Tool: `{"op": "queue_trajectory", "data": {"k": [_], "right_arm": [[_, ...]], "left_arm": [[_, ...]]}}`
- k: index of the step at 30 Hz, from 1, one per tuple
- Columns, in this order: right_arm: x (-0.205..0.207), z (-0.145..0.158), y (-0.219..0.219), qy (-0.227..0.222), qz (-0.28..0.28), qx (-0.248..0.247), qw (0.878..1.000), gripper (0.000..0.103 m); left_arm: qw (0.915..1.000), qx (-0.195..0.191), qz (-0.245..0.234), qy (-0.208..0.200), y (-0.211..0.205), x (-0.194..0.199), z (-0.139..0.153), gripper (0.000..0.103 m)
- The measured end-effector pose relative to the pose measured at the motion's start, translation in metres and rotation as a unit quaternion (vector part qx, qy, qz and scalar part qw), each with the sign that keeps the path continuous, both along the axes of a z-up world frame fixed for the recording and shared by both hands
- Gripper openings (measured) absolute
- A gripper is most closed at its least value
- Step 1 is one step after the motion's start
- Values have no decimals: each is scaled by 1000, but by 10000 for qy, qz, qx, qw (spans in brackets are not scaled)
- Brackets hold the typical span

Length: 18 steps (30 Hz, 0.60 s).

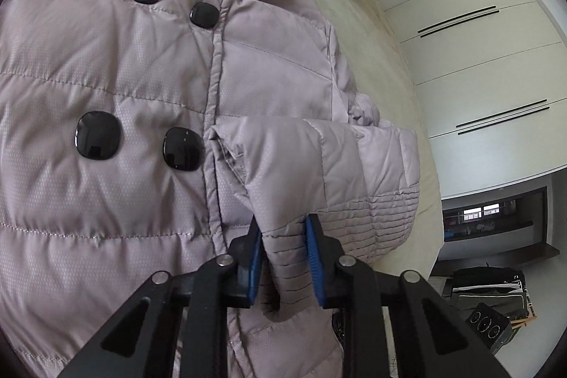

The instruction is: Fold large clothes

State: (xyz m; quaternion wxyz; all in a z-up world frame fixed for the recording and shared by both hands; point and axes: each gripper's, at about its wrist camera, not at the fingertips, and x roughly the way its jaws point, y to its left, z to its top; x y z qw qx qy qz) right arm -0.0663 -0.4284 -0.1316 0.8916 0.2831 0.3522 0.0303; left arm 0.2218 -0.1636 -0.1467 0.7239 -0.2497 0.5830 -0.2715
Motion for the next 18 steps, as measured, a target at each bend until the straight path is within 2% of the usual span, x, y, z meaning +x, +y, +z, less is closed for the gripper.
{"op": "queue_trajectory", "data": {"k": [5, 11, 12, 13, 14, 18], "right_arm": [[5, 1, -1, 16, 41, 132, 9999, 44], [30, 8, -21, -118, -35, 774, 9969, 46], [38, 8, -25, -143, -74, 961, 9952, 48], [46, 7, -29, -176, -102, 1209, 9925, 57], [56, 5, -32, -224, -136, 1487, 9885, 61], [98, -15, -40, -462, -270, 2791, 9588, 64]], "left_arm": [[9991, -76, 120, -392, 23, 11, 35, 17], [9903, -185, 849, -1084, 96, 45, 106, 17], [9883, -226, 962, -1166, 109, 48, 116, 17], [9861, -253, 1061, -1253, 121, 51, 126, 17], [9839, -269, 1152, -1343, 132, 53, 136, 17], [9754, -314, 1477, -1606, 173, 55, 161, 17]]}}
